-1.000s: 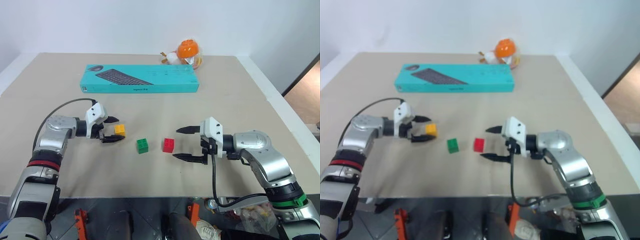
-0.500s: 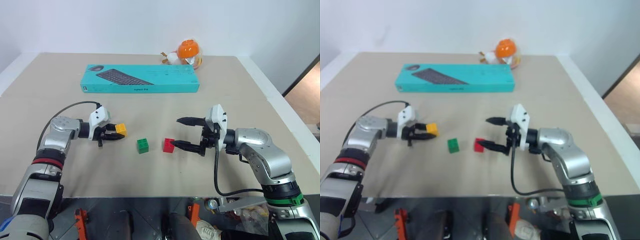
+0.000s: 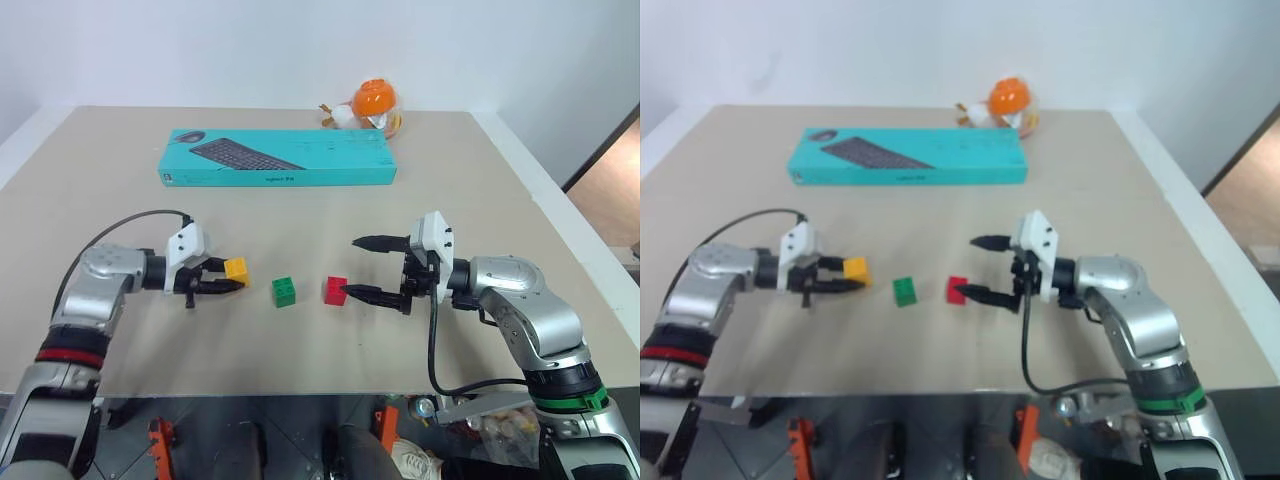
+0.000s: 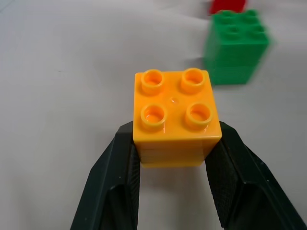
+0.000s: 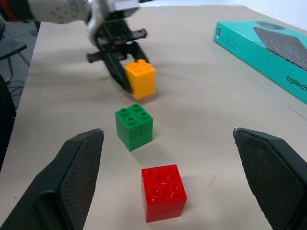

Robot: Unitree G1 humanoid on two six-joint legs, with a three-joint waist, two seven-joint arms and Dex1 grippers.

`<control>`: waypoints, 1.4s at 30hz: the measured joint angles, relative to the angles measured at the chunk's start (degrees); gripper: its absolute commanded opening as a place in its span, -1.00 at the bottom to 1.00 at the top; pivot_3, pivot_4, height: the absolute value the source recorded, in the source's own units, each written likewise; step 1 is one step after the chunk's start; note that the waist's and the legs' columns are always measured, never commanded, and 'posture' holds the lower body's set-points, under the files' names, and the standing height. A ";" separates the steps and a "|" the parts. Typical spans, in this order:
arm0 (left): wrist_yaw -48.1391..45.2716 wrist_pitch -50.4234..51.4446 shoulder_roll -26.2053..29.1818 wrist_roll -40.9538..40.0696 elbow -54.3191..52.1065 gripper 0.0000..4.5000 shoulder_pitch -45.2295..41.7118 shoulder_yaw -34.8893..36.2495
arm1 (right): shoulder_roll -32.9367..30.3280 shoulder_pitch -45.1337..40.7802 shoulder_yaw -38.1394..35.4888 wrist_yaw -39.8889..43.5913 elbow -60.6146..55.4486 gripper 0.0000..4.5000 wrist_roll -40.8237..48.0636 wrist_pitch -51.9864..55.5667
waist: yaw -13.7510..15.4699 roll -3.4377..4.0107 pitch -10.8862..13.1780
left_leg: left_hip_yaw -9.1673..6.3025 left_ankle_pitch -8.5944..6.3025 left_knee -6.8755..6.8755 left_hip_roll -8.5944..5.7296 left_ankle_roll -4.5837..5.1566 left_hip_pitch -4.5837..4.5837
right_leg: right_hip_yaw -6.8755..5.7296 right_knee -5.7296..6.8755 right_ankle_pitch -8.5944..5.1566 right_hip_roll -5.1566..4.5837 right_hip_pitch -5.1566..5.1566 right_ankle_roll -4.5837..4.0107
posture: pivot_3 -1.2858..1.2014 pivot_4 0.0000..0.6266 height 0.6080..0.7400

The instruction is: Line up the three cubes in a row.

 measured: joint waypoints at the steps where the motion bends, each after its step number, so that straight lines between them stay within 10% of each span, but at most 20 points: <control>1: -0.20 0.69 0.47 -0.66 -1.81 -0.41 1.10 0.35 | -0.04 0.06 0.03 0.01 0.00 1.00 -0.03 -0.05 | 0.01 0.00 0.00 | 0.00 0.00 0.01 0.00 0.00 0.01 | 0.00 0.00 0.01 0.00 0.01 -0.01 | 0.03 -0.52 1.00; 34: -4.35 -6.56 1.35 1.22 1.00 -0.41 1.79 -3.54 | -0.86 2.10 0.47 0.81 -0.01 1.00 -1.73 -0.75 | 0.17 0.00 0.00 | 0.05 0.03 0.01 -0.02 0.05 0.01 | 0.01 0.00 0.04 -0.02 -0.01 -0.04 | 0.03 -0.52 1.00; 42: -4.47 -7.77 1.09 2.24 2.23 0.95 1.38 -3.77 | -0.86 2.09 0.47 0.72 -0.07 1.00 -1.73 -0.77 | 0.17 0.00 0.00 | 0.03 0.03 0.01 -0.02 0.05 0.00 | 0.01 0.00 0.04 -0.02 -0.01 -0.03 | 0.03 -0.52 1.00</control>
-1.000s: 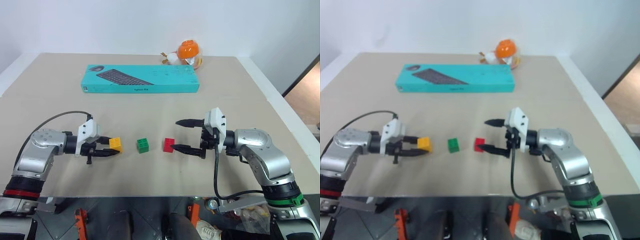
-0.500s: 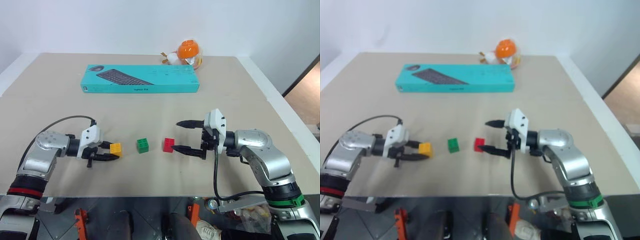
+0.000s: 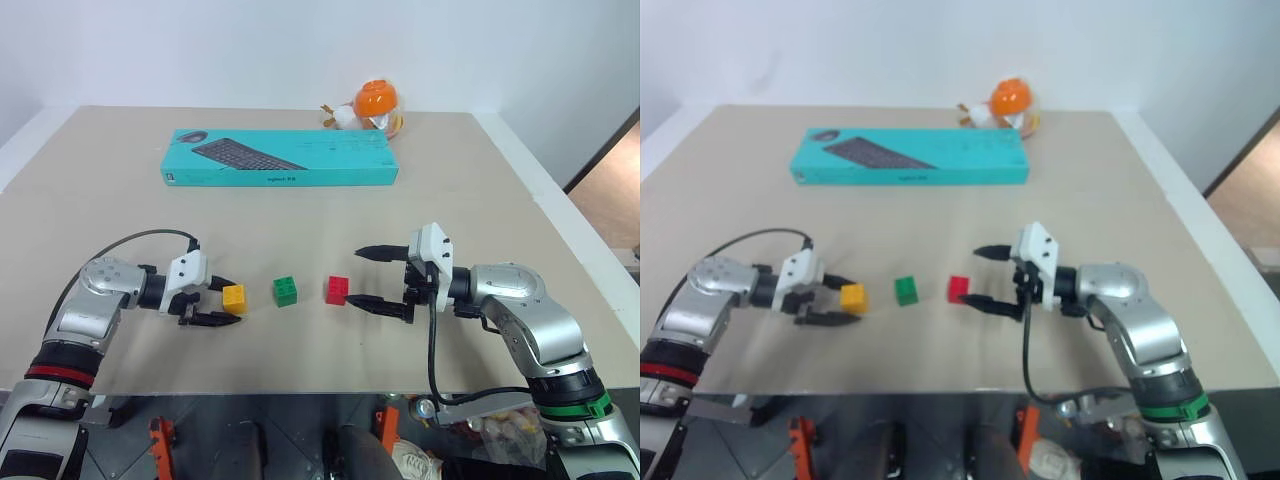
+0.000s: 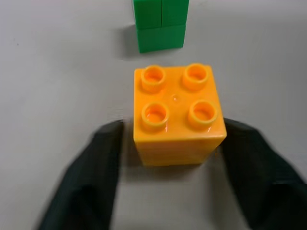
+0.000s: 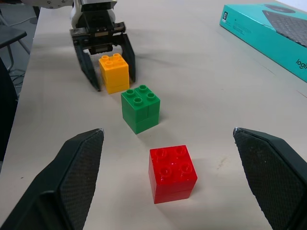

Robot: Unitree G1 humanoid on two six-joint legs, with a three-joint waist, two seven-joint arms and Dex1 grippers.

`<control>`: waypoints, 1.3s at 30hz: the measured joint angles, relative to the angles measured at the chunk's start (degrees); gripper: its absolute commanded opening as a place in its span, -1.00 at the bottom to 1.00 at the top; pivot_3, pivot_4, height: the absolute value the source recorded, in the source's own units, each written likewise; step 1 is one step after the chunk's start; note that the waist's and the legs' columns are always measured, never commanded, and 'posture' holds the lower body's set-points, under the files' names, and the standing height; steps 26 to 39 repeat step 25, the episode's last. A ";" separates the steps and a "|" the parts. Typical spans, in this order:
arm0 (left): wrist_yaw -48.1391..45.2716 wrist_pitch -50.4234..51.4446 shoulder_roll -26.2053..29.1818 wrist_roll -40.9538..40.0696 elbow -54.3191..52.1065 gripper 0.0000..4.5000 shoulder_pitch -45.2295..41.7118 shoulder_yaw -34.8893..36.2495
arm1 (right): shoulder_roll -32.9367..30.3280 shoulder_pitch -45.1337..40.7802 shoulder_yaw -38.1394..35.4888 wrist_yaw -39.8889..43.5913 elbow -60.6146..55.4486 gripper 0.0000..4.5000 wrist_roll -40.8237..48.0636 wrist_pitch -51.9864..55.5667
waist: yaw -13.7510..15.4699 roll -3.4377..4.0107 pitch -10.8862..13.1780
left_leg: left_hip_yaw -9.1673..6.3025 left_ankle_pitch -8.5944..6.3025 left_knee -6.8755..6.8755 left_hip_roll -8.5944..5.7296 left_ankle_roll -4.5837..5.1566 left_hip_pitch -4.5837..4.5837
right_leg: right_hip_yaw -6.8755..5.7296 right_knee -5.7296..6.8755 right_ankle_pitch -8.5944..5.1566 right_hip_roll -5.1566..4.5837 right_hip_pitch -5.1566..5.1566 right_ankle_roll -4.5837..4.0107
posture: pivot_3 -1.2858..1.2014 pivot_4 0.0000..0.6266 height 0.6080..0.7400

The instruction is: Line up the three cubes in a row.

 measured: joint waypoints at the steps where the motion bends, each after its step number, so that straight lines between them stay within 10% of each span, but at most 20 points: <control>1: 0.07 -0.34 -0.03 0.06 0.21 0.98 -0.21 0.00 | 0.01 -0.01 0.00 0.02 0.00 1.00 0.00 -0.01 | 0.00 0.00 0.00 | 0.01 0.00 0.00 0.00 0.00 0.00 | -0.01 0.00 0.00 0.00 0.00 0.00 | 0.03 -0.52 1.00; 14: 10.12 28.07 2.49 -13.96 -13.13 0.98 -1.11 11.46 | 1.22 -1.35 -2.18 -2.74 -0.36 1.00 3.11 2.46 | -0.02 0.00 0.01 | -0.08 0.00 -0.01 0.01 0.00 0.03 | 0.00 0.01 0.00 0.02 0.01 0.04 | 0.03 -0.52 1.00; 25: 32.34 13.63 -10.60 -2.81 -1.76 0.98 -5.71 10.18 | 8.38 -10.79 -2.08 -9.98 20.99 1.00 -7.21 -10.30 | -0.01 -0.01 0.00 | 0.18 0.08 0.01 -0.12 0.09 -0.04 | 0.10 -0.03 0.14 -0.06 0.01 0.17 | 0.03 -0.52 1.00; 39: 32.34 13.63 -10.60 -2.81 -1.76 0.98 -5.71 10.18 | 8.38 -10.79 -2.08 -9.98 20.99 1.00 -7.21 -10.30 | -0.01 -0.01 0.00 | 0.18 0.08 0.01 -0.12 0.09 -0.04 | 0.10 -0.03 0.14 -0.06 0.01 0.17 | 0.03 -0.52 1.00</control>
